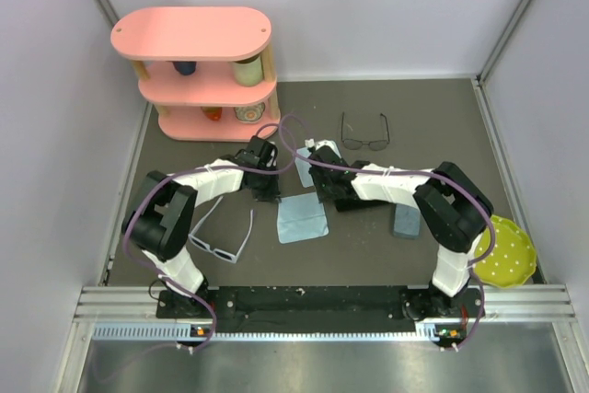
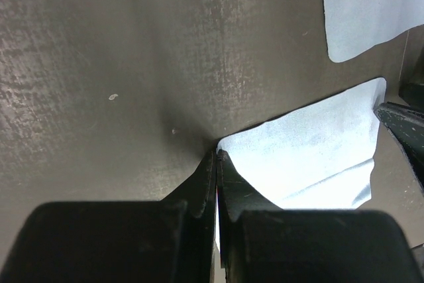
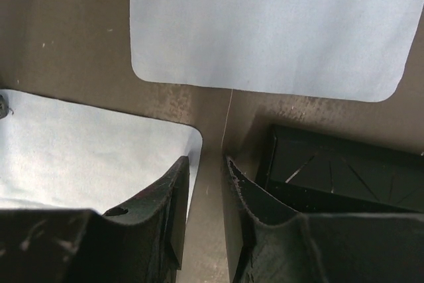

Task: Organize the sunglasses
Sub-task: Pick up the glasses cleaning cloth from the center of the board.

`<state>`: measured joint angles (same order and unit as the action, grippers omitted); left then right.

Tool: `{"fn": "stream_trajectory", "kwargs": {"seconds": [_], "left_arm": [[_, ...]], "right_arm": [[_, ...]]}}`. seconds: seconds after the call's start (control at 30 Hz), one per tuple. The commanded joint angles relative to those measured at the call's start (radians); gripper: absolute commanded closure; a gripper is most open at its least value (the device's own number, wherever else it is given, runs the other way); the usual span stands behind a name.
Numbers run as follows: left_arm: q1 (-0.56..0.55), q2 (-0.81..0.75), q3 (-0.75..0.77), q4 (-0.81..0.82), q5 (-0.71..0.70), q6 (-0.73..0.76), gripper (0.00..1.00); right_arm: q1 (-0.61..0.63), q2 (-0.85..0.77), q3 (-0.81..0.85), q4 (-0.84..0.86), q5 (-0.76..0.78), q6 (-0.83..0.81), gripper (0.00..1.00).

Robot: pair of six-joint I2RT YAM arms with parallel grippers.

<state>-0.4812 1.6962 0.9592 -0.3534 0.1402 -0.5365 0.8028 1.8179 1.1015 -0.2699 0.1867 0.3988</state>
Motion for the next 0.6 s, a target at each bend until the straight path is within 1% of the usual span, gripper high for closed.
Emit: {"fn": "stream_trajectory", "kwargs": {"seconds": [0.0,0.17,0.43,0.57], "left_arm": [[0.0,0.019,0.018,-0.009,-0.01,0.021,0.99],[0.0,0.017,0.009,-0.01,-0.011,0.021,0.99],[0.0,0.022,0.01,-0.009,-0.01,0.02,0.99],[0.001,0.026,0.013,-0.007,-0.007,0.021,0.99]], "right_arm": [[-0.005,0.02,0.027,0.069,0.002,-0.028,0.74],[-0.007,0.027,0.038,0.08,-0.015,-0.032,0.74],[-0.005,0.047,0.035,0.095,-0.082,-0.038,0.75],[-0.005,0.058,0.038,0.1,-0.079,-0.032,0.77]]}}
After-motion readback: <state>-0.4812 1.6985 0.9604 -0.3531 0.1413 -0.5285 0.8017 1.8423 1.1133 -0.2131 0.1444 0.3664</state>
